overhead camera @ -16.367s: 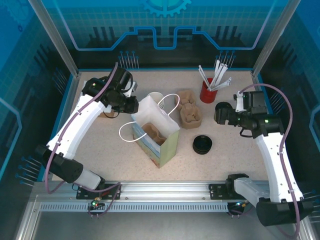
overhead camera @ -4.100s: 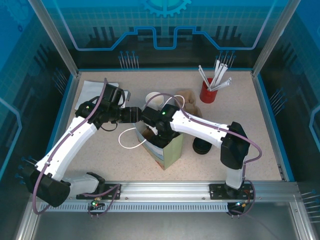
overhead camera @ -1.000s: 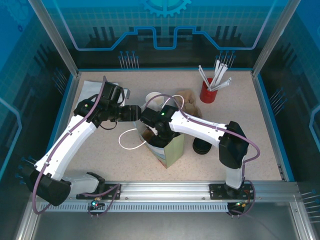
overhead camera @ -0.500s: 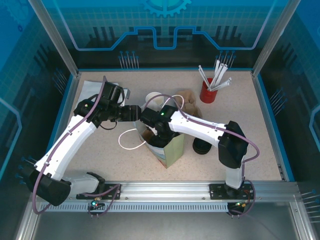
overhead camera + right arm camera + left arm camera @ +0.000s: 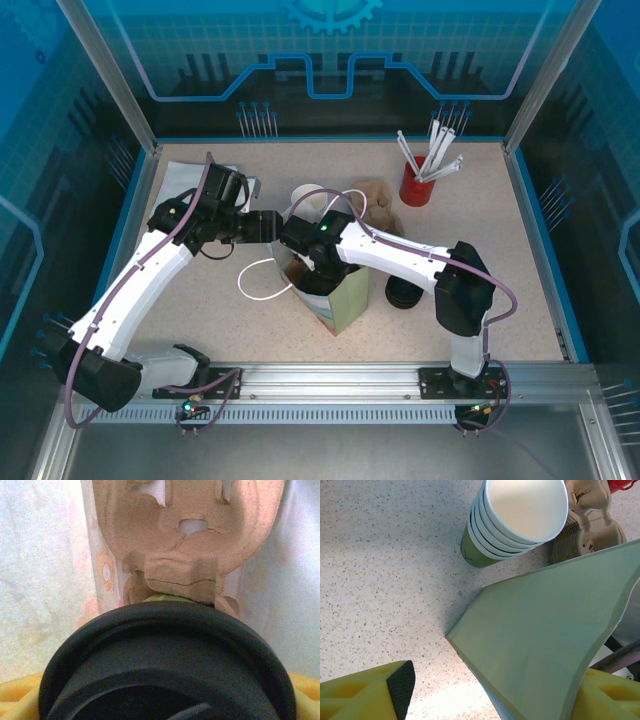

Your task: Pack the takeout coffee

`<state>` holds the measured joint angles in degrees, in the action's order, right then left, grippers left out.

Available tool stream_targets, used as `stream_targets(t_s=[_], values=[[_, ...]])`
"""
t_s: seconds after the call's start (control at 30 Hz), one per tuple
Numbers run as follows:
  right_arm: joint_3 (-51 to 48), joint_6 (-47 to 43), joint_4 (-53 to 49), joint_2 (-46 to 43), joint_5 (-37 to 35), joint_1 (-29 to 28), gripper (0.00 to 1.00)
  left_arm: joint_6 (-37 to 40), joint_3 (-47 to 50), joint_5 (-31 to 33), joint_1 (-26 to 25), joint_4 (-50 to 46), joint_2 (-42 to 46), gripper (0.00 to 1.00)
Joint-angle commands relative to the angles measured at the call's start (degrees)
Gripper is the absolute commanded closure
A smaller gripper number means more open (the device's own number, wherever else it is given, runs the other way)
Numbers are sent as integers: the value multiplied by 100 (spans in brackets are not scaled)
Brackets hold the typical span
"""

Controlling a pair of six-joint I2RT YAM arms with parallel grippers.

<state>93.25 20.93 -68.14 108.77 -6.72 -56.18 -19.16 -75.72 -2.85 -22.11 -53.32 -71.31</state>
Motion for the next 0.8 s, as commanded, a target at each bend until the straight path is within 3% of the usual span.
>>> stream_targets(t_s=[0.0,0.77], values=[[-221,-62,-393,419,-484,98,16,39,-161,-110,56,-81,-76,25],[-229,-89,-472,506,-594,101,16,70,-246,-186,49,-98,-146,27]])
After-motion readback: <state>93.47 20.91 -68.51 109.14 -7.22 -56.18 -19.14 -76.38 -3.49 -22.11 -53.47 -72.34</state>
